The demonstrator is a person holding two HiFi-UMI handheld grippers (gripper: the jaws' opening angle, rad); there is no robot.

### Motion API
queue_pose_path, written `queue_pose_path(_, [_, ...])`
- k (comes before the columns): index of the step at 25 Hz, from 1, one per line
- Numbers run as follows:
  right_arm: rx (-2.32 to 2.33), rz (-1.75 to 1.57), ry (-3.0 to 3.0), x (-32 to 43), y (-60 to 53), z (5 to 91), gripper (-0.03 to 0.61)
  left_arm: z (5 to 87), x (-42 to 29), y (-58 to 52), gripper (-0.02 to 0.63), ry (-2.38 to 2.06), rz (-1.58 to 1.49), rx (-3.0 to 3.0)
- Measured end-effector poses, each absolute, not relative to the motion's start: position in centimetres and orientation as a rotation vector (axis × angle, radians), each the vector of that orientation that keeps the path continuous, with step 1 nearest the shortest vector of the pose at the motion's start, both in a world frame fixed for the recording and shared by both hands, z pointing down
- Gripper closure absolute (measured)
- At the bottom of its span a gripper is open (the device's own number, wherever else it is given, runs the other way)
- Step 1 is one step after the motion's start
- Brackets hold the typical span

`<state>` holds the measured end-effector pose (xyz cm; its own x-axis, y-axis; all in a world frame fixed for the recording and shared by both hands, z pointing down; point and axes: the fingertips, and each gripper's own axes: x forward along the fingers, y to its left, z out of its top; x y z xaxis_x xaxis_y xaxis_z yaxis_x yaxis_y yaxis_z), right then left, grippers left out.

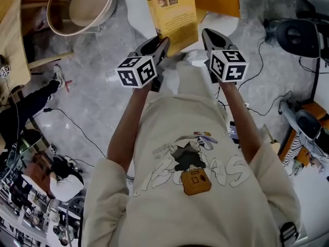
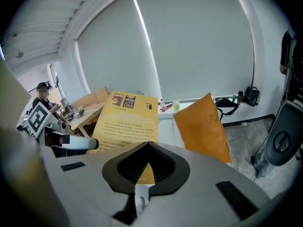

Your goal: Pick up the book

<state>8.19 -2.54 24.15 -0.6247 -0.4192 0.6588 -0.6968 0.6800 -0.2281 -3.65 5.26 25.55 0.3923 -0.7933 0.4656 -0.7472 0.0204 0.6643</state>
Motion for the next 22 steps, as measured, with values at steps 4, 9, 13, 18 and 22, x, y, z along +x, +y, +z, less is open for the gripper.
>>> queue_pose_path(4, [0.868,0.655,-2.352,7.3,-1.5,21.4,0.557,22.6,-4.4,6.0,0.474,-1.356,-0.071,1.735])
queue_pose_path(9, [0.868,0.735,-2.431,5.5,-0.6,19.0,0.557,19.1,-5.5,6.3,0.474,-1.359,-0.071,1.821])
queue_pose_path(13, [0.887,0.735,-2.495,5.1,-0.2,16.2,0.555,16.6,-6.2,6.7,0.474,-1.364,-0.085,1.873])
queue_pose_path(18, [0.913,0.691,-2.565,6.8,1.3,12.7,0.557,13.7,-5.6,8.2,0.475,-1.379,-0.092,1.930])
queue_pose_path(22, [0.940,0.669,-2.604,8.3,2.9,10.5,0.557,11.6,-4.7,9.5,0.474,-1.381,-0.101,1.965])
